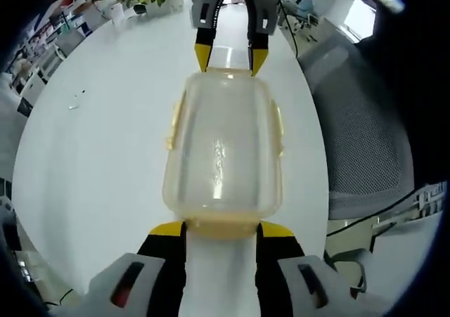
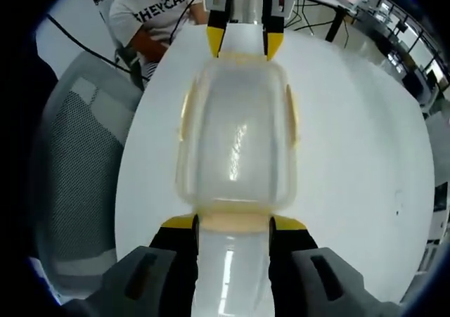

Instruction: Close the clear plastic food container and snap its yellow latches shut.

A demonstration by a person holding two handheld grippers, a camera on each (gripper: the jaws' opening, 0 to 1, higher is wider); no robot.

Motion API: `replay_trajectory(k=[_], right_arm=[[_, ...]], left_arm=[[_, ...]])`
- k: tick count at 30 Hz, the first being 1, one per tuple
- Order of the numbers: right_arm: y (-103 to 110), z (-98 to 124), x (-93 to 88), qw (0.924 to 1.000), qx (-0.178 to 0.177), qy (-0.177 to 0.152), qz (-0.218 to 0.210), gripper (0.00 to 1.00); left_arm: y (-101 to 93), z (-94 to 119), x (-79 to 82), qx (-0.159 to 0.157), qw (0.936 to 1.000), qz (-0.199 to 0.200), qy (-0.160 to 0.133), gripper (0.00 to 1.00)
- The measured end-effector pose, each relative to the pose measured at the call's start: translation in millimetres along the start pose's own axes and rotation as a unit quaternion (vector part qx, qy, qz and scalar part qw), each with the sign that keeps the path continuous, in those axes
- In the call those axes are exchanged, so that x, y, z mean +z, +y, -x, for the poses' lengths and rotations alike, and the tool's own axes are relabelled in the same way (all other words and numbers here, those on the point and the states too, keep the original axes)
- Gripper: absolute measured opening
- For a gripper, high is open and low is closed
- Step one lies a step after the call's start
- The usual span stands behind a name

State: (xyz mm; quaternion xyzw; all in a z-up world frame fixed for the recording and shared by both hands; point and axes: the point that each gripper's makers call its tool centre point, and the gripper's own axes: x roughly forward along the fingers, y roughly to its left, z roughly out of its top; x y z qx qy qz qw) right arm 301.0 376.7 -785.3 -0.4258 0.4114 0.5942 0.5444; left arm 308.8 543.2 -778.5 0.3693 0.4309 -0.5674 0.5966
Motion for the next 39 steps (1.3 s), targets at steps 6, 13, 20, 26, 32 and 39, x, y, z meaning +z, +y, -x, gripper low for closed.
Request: replay_trajectory(k=[6,13,20,26,32,39], right_arm=[[0.4,5.4,-7.6,1.0000,0.001,0.006,0.001,0.36],[0.8,12.4,-14.5,1.0000,0.003,0.009,0.000,0.36],[-0.7,19.6,-22.6,1.0000,-0.003,0.009,0.004,0.36],[-0.3,22.2,-27.7,1.0000,0.002,0.004,0.004,0.36],[1.1,23.1,-39.6,0.9999,0.003,0.009,0.012,0.36],[2.0,27.6,-53.0,0.9998,0.001,0.011,0.014,0.36]], left_arm=[[-0.8,0.4,8.2,0.003,1.0000,0.001,-0.008,0.33],[0.1,-0.4,17.4,0.005,0.9998,0.008,-0.019,0.33],[0.7,-1.5,26.7,0.009,0.9998,0.009,-0.017,0.33],[-1.7,-5.2,32.2,0.009,0.9997,0.017,-0.015,0.33],[-4.1,-8.4,41.6,0.012,0.9996,0.022,-0.015,0.33],[-6.6,-13.5,55.3,0.012,0.9996,0.022,-0.015,0.33]])
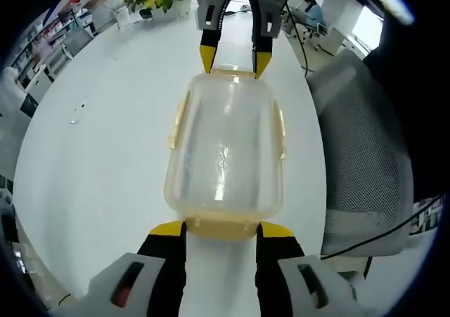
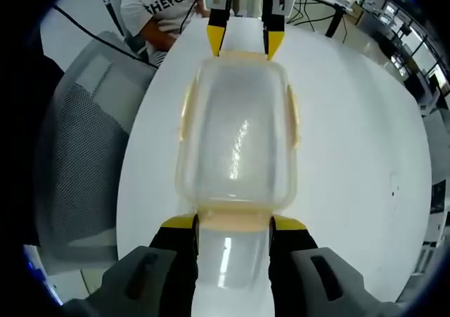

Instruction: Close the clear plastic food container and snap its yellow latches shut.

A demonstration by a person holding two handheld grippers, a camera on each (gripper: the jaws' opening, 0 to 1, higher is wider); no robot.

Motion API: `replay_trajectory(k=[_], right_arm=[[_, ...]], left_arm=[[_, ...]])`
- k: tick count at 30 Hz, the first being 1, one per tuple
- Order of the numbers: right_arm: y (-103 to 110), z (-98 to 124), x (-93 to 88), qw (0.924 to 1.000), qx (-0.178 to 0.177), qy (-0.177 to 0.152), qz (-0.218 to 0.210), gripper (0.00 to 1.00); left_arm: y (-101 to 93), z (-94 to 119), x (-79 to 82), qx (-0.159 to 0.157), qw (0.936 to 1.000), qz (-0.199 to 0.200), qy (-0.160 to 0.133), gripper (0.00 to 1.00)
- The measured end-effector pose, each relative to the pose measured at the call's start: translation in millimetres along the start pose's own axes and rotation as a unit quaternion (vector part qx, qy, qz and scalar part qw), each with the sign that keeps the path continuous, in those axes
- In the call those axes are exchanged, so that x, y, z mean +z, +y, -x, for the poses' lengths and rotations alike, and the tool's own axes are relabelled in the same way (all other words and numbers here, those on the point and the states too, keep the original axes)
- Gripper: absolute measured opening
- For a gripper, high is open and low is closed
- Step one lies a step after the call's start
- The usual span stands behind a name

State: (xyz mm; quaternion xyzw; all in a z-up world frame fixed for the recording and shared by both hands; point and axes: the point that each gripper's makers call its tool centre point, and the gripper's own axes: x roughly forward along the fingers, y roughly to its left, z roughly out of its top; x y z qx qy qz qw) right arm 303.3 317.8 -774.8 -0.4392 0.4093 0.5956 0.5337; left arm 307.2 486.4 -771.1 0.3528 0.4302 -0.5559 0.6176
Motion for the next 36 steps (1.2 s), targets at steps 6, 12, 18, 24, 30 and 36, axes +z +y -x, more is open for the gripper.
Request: replay_trajectory(k=[6,12,18,24,30,36], right_arm=[[0.8,1.7,-10.6,1.0000,-0.002,0.004,-0.003,0.36],[0.9,3.9,-25.5,0.9999,-0.005,0.012,-0.002,0.36],[4.7,8.4,-37.8,0.9999,-0.006,0.014,-0.002,0.36],[4.8,10.6,-49.9,0.9998,-0.010,0.015,-0.003,0.36],[6.9,13.1,-63.1,0.9996,-0.014,0.023,-0.004,0.36],[10.5,15.6,-77.2,0.9994,-0.016,0.032,0.001,0.36]], left_arm=[[-0.5,-5.5,10.0,-0.001,1.0000,-0.004,0.001,0.33],[-1.8,-11.6,23.1,-0.005,1.0000,-0.006,-0.003,0.33],[-4.7,-15.1,34.9,-0.006,0.9999,-0.013,-0.006,0.33],[-5.4,-20.4,47.5,-0.005,0.9998,-0.015,-0.009,0.33],[-6.6,-27.9,59.1,-0.003,0.9998,-0.019,-0.009,0.33],[-11.4,-34.4,71.7,-0.004,0.9997,-0.020,-0.010,0.33]])
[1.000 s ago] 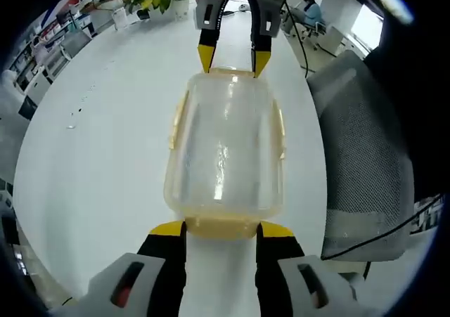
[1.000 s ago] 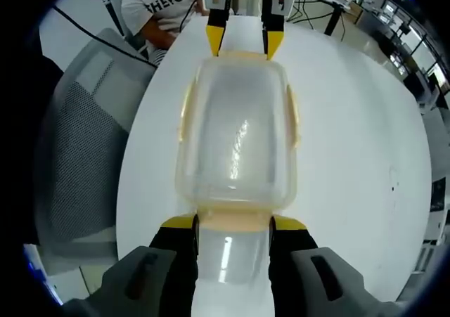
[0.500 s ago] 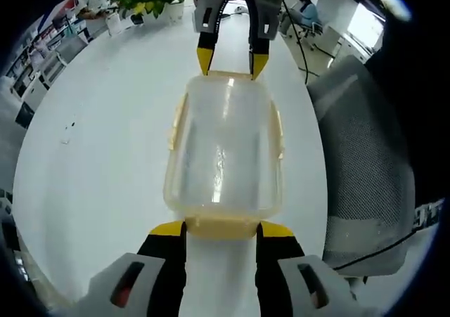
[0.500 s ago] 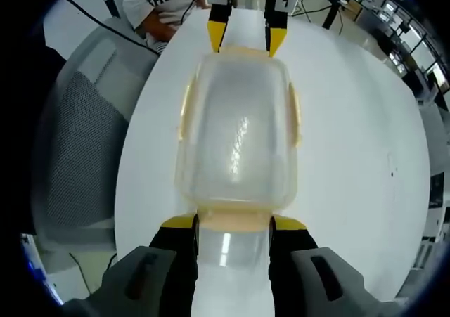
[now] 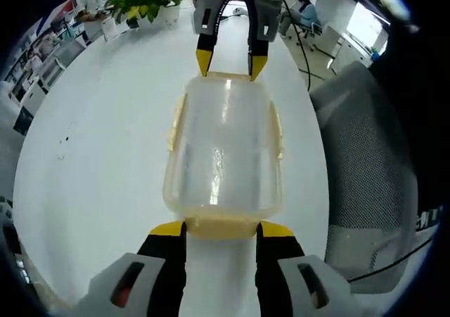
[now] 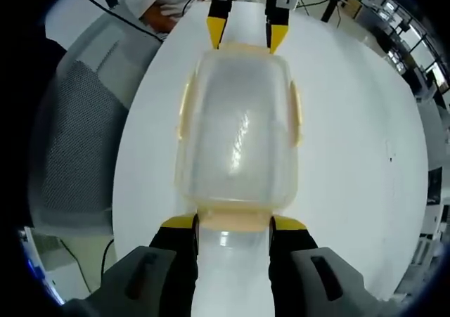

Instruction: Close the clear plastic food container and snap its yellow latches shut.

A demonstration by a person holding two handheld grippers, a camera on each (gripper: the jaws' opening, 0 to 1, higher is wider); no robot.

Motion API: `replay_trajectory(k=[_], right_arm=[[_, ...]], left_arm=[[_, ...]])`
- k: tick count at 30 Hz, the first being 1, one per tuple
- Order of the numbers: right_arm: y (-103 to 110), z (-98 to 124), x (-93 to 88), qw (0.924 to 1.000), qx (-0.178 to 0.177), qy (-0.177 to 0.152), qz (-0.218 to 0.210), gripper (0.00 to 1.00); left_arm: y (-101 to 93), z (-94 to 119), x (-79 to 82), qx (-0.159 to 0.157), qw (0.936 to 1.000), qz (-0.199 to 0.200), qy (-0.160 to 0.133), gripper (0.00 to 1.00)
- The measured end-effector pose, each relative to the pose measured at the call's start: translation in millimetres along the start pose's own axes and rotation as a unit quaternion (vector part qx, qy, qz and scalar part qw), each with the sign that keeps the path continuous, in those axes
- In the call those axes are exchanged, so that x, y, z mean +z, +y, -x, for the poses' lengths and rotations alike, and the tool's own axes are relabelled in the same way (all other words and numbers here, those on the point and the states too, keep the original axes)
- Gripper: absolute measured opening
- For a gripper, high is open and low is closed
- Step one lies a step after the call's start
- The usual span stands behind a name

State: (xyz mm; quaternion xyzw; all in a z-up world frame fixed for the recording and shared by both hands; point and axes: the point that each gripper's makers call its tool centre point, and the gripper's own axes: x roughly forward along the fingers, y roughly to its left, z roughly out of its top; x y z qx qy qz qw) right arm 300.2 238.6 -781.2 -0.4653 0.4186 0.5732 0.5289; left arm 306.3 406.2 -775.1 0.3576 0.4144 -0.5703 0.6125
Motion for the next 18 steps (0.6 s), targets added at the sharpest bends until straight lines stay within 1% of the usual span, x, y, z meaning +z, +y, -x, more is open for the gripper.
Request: replay_trajectory(k=[3,12,18], right_arm=[[0.9,1.5,-6.1,1.0000,-0.001,0.003,0.001,0.36],[3.6,4.7,-28.9,1.0000,-0.003,0.003,-0.004,0.36],[4.2,7.6,-35.0,1.0000,-0.005,0.002,-0.001,0.36]], left_arm=[[-1.6,-2.5,5.6,0.001,1.0000,-0.004,0.003,0.33],[-3.5,-6.8,27.9,0.002,1.0000,-0.004,-0.007,0.33],[-3.7,-13.5,33.0,0.002,1.0000,-0.004,-0.001,0.33]])
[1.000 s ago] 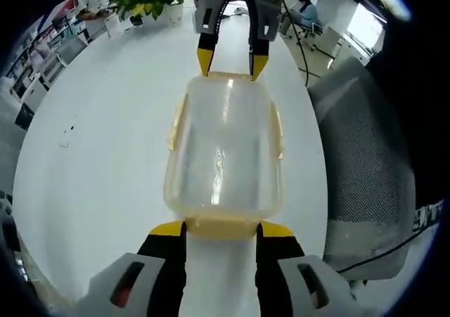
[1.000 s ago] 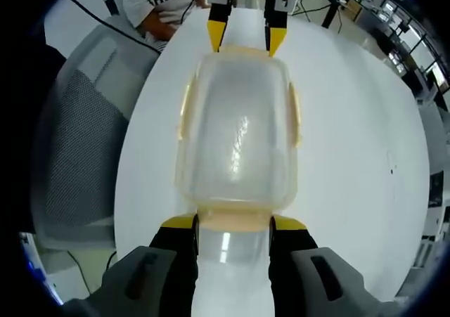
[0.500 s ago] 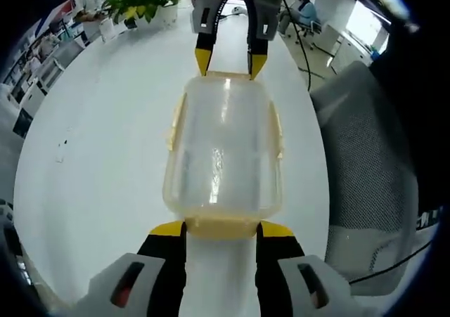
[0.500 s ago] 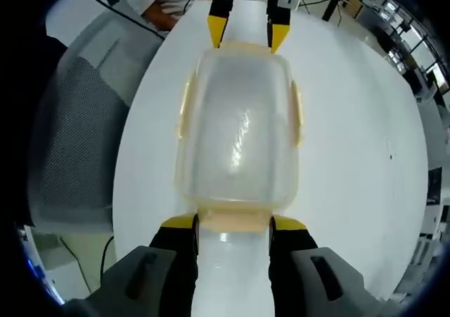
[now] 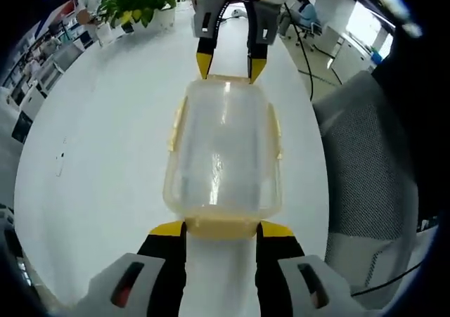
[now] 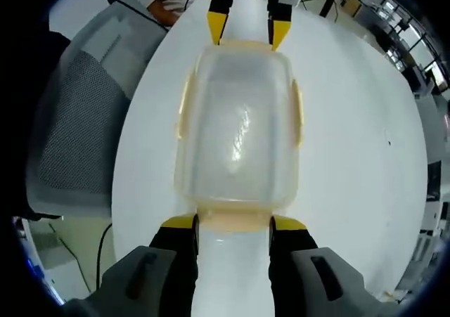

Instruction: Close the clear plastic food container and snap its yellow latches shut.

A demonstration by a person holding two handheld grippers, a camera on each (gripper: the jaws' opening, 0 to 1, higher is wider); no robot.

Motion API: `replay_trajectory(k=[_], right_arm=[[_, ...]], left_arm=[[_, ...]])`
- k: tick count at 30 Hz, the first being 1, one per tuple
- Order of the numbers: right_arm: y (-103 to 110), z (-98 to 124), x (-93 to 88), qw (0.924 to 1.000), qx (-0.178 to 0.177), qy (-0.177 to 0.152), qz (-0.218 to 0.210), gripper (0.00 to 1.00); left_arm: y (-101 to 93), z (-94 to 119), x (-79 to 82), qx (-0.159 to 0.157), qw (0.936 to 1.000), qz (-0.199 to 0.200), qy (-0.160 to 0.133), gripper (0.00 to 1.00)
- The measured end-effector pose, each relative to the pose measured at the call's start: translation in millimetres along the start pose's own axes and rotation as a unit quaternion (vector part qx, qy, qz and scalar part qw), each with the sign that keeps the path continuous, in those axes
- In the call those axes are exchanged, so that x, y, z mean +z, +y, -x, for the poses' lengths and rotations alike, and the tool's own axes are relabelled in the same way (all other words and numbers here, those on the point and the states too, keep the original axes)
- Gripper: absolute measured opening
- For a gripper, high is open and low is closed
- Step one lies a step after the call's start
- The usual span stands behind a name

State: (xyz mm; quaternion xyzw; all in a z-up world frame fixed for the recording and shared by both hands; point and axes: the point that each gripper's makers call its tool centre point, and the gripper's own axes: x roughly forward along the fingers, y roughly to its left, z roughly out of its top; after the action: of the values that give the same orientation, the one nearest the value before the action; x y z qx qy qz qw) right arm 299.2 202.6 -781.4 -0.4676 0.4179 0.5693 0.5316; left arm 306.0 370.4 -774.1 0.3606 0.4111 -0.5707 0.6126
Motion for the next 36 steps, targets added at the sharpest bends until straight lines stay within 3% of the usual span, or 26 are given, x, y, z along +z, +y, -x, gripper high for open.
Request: replay_trajectory(k=[6,15,36], right_arm=[[-0.6,-1.2,-10.8,1.0000,0.000,0.007,0.002,0.36],[-0.1,4.6,-23.8,1.0000,0.003,0.005,-0.005,0.36],[4.4,2.1,-37.1,0.9998,-0.001,0.001,-0.017,0.36]], left_arm=[[0.1,-6.6,7.2,-0.003,0.9999,-0.001,0.012,0.33],[-0.5,-12.3,20.6,-0.010,0.9999,0.003,-0.001,0.33],[-1.5,-22.1,30.0,-0.010,0.9999,0.003,-0.008,0.33]])
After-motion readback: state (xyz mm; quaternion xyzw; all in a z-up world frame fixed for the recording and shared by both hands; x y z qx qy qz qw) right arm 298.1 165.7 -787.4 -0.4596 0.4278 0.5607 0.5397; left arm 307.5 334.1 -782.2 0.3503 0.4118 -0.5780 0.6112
